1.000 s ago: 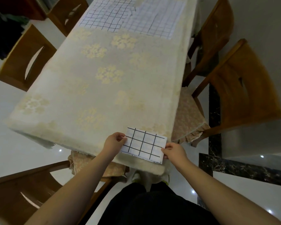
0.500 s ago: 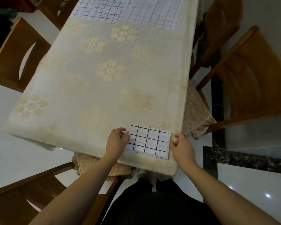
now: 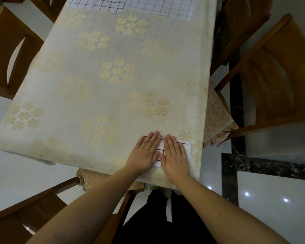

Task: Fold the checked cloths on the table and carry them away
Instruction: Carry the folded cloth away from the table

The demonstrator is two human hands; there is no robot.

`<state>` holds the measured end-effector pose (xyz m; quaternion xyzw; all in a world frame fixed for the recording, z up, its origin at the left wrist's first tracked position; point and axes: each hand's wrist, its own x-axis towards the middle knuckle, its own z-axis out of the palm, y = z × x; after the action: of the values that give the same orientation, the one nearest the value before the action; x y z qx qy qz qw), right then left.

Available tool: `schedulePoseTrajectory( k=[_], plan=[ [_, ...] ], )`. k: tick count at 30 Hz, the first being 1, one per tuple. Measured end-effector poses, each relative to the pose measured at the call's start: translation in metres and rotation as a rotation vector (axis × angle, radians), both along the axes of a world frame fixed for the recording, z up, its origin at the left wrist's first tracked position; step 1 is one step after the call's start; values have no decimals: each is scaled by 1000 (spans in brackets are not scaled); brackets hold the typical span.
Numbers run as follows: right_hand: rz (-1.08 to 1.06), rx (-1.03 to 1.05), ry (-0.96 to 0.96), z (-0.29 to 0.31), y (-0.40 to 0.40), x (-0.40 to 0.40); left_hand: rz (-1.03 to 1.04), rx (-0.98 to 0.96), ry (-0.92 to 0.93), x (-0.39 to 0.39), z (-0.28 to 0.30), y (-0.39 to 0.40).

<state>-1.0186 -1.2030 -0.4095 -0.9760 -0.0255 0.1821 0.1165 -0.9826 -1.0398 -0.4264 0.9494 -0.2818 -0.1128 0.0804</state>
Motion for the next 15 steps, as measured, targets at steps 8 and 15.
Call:
schedulePoseTrajectory(
  k=[8, 15],
  plan=[
    [-47, -82, -21, -6, -47, -12, 89, 96, 72, -3, 4, 22],
    [39, -74, 51, 3, -66, -11, 75, 172, 109, 0, 10, 46]
  ],
)
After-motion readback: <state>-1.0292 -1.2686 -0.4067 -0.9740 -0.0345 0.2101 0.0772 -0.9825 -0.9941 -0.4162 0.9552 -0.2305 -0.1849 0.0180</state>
